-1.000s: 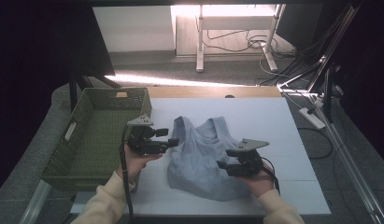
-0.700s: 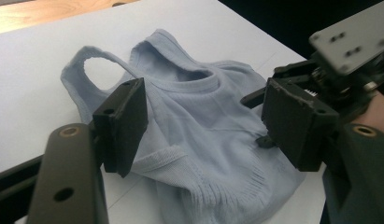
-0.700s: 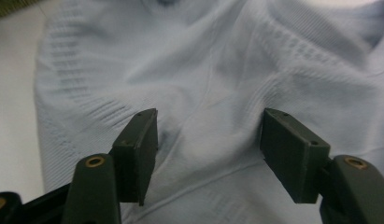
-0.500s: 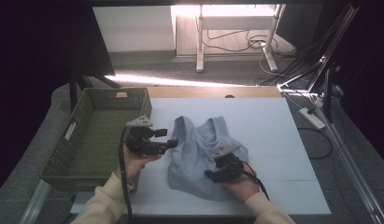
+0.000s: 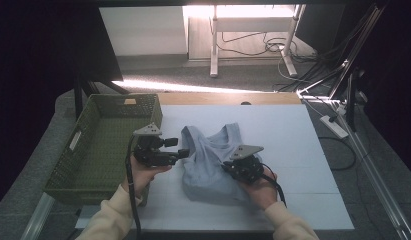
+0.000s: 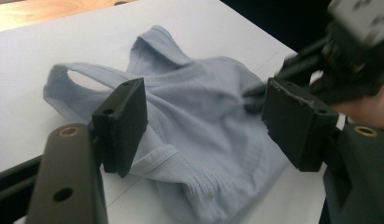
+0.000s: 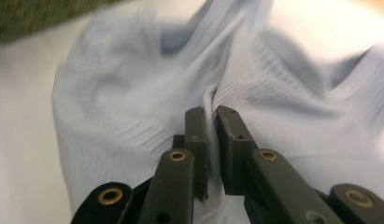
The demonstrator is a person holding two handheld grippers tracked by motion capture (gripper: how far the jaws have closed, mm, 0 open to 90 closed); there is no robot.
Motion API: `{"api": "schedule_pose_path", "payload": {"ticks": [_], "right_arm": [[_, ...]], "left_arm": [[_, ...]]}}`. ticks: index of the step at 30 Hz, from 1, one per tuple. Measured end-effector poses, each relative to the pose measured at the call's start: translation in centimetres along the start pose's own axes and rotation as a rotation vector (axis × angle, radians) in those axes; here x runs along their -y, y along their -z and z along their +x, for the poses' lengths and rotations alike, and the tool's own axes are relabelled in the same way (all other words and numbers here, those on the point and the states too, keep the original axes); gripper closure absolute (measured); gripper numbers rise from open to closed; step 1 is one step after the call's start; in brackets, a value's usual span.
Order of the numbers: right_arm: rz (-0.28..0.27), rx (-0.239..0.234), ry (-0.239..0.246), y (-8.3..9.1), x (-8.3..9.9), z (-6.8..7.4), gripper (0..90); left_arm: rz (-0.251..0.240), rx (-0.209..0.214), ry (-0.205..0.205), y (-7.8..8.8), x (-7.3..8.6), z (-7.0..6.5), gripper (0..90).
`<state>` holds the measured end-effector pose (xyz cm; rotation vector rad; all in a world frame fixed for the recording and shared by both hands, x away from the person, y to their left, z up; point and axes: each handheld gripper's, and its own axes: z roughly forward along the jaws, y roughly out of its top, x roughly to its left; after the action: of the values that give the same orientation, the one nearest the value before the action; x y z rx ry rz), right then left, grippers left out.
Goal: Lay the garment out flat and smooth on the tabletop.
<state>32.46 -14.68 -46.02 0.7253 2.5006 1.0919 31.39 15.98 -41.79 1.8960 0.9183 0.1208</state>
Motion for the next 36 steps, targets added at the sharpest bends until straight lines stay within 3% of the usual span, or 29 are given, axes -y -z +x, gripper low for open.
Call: {"api": "schedule_pose_path", "payload": {"ticks": [6,10,16,19,21,27,30,36], "right_arm": [[-0.07,0.077,-0.004,-0.3,-1.6,-1.9,83.6],[-0.036,0.127,0.011,-2.0,-1.3,-2.5,83.5],[0.035,0.099,0.004,-4.9,0.3,-2.2,83.0],[0.03,0.081,-0.015,-5.2,0.6,-2.1,81.5],[0.017,0.067,-0.04,-4.9,0.6,-2.3,76.4],[-0.064,0.019,-0.13,-3.0,0.6,-2.9,49.8],[-0.109,-0.014,-0.157,-1.5,0.6,-3.1,44.7],[-0.143,0.032,-0.163,1.5,1.4,-3.3,43.0]], "left_arm": [[-0.001,0.0,0.006,0.1,0.0,0.1,31.4],[0.002,0.0,0.005,0.0,0.0,0.2,31.3],[0.003,-0.001,0.005,0.0,0.0,0.2,31.4],[0.003,0.0,0.003,-0.1,0.0,0.1,31.3],[0.004,-0.001,0.003,-0.1,0.0,0.1,31.3],[0.007,-0.001,-0.004,-0.2,0.0,0.0,31.0],[0.007,0.002,-0.006,-0.2,0.0,0.0,30.9],[0.0,0.006,-0.01,0.0,0.1,0.0,30.6]]}}
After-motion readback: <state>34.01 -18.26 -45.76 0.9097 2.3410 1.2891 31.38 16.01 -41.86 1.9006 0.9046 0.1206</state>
